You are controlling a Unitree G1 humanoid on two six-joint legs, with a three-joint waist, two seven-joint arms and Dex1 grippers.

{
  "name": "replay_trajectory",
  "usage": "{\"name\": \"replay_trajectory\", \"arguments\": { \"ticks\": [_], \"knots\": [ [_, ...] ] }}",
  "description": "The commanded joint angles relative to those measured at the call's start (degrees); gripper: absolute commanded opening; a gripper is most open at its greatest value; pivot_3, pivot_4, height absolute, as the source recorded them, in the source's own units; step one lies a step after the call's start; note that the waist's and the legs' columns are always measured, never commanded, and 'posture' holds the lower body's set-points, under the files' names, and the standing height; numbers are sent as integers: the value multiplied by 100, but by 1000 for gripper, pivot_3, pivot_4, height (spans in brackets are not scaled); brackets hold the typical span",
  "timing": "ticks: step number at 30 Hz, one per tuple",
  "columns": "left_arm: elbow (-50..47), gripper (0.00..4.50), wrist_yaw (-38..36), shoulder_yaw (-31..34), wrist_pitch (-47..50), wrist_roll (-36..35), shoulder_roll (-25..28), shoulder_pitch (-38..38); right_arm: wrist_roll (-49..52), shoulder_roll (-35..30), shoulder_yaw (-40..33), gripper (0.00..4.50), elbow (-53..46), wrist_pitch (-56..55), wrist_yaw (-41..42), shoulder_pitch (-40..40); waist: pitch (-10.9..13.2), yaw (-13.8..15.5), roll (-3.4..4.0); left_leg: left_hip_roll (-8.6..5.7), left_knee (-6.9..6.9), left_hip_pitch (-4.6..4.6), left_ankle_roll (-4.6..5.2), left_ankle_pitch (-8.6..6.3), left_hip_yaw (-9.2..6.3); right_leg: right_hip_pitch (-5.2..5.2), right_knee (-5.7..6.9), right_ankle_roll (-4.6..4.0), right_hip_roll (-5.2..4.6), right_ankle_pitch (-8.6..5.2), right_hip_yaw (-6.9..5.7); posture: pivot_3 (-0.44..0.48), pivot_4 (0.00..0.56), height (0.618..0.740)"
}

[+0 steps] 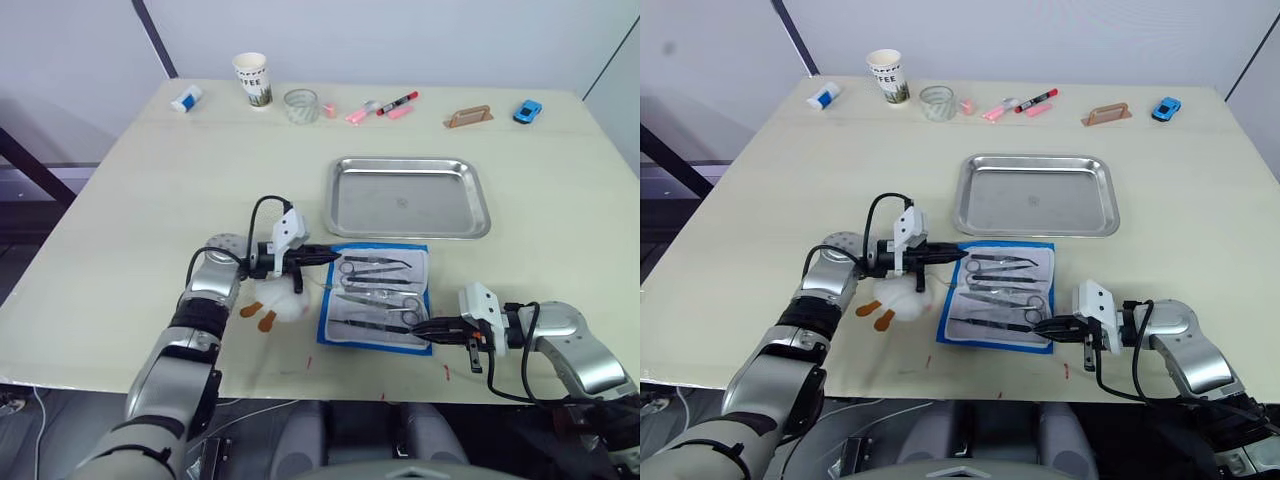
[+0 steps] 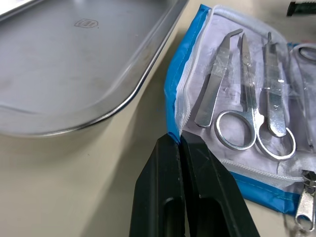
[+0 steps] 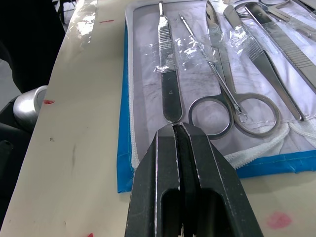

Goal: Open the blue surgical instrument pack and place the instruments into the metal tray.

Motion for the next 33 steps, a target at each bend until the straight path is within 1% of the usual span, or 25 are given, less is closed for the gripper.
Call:
{"name": "replay_trajectory", "arguments": {
  "ticks": [1,7,9,10,11,12,14,15,18,21,26,30,33],
  "knots": [
    [312,0,330,-141,-16,367,-2,-52,-112,-24,25,69,17,45,-64,19,-5,16,2,0,0,2,0,0,1,3,0,0,0,0,-2,0,150,740],
    [184,0,230,-84,213,218,-35,-75,-126,-22,22,69,30,29,-60,13,-15,40,3,0,0,4,0,0,2,6,1,0,0,0,-3,0,150,740],
    [22,621,1,-27,369,41,5,-30,-132,-22,25,0,37,24,-54,14,-16,37,3,0,0,4,0,0,1,6,1,0,0,0,-3,0,150,740],
    [-73,892,20,0,394,20,38,3,-136,-18,30,0,42,18,-54,16,-15,31,3,0,0,4,0,0,1,5,1,0,0,0,-3,0,150,740],
    [-138,1264,49,16,417,14,59,25,-140,-15,33,0,46,13,-55,17,-15,24,3,0,0,4,0,0,1,5,0,0,0,0,-1,0,150,740],
    [-181,1691,84,21,424,28,77,40,-140,-13,35,0,47,12,-54,18,-15,18,3,0,0,3,0,0,-1,4,-1,0,0,0,0,0,150,740],
    [-270,2700,75,64,393,-10,112,78,-142,-9,43,0,38,20,-58,23,-15,10,3,0,0,2,0,0,-3,3,-4,0,0,0,2,0,150,740],
    [-344,3072,65,147,398,-101,124,105,-146,-8,49,0,45,21,-55,23,-15,9,3,0,0,2,0,0,-3,3,-4,0,-1,0,3,0,150,740],
    [-583,4480,-75,386,369,-327,293,232,-173,-6,63,0,58,-2,-62,29,-15,1,3,1,0,2,0,0,-3,2,-4,0,-1,0,3,0,150,740],
    [-933,4480,-405,647,300,-685,525,369,-199,-8,71,0,103,-42,-62,28,-14,-10,2,2,0,1,0,0,-4,0,-3,0,-1,0,2,0,150,740],
    [-1573,4480,-926,1045,416,-1430,622,488,-244,-12,108,0,174,-128,-46,24,-14,1,1,3,0,-2,-1,0,-5,0,-3,0,-3,0,0,0,150,740],
    [-2198,4480,-1386,1062,818,-1883,750,685,-255,-4,127,0,206,-166,-47,9,-14,-21,1,3,0,-1,-1,0,-5,0,-3,-1,-2,0,1,0,150,740],
    [-2547,4480,-1720,942,894,-1906,953,930,-221,7,85,0,193,-198,-77,3,-13,-30,1,3,-1,-1,-1,0,-4,-1,-5,-1,-1,-1,3,0,150,740]
  ]
}}
